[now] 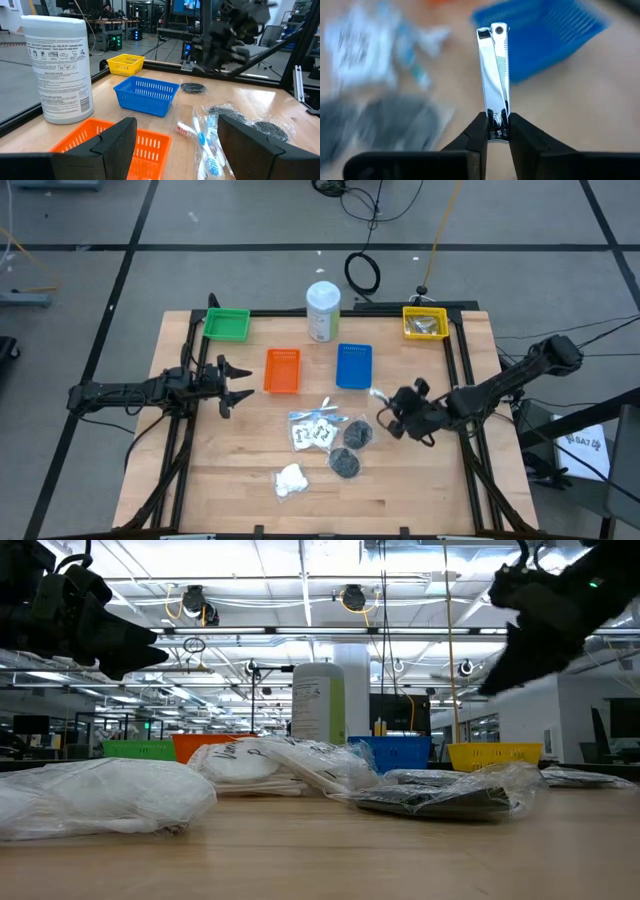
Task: Pick & Place Travel size toiletries
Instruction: Put the nail cutter into the yellow bin, then put the top hairbrush into the blue bin
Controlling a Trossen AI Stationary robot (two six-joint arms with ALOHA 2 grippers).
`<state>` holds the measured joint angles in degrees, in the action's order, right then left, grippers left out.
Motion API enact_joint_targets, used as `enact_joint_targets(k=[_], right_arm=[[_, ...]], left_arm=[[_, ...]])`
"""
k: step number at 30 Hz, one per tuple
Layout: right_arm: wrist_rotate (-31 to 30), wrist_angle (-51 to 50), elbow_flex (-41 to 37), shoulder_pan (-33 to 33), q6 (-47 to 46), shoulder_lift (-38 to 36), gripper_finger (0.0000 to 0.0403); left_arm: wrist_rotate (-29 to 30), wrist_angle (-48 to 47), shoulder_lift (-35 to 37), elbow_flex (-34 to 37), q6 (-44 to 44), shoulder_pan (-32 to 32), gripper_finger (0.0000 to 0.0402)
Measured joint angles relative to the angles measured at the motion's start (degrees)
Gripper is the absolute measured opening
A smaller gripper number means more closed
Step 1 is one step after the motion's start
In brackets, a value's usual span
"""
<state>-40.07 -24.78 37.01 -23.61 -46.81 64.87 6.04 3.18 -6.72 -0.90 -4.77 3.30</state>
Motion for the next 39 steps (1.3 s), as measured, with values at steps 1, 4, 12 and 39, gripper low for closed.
enact_joint_targets(k=[1,4,12,39], right_arm=[[-2.44,0.03,0.02,0.83,0.17,-1.17,0.0048],[-8.34,-0.13,0.04,4.75,1.43,-4.32,0.0048],[-13.73,-3.52,0.09,23.39,9.38,-9.09,0.0048],[5.27,5.01,0.13,67.06,37.19,-8.66,0.0159]], left_arm=[[-0.01,0.00,-0.02,-0.01,0.00,0.00,0.0274],[0.00,0.00,-0.02,-0.01,0.01,-0.01,0.0273],[-0.01,0.00,-0.02,0.00,-0.01,0.01,0.0273],[0.00,0.00,-0.02,-0.01,0.01,0.00,0.0274]])
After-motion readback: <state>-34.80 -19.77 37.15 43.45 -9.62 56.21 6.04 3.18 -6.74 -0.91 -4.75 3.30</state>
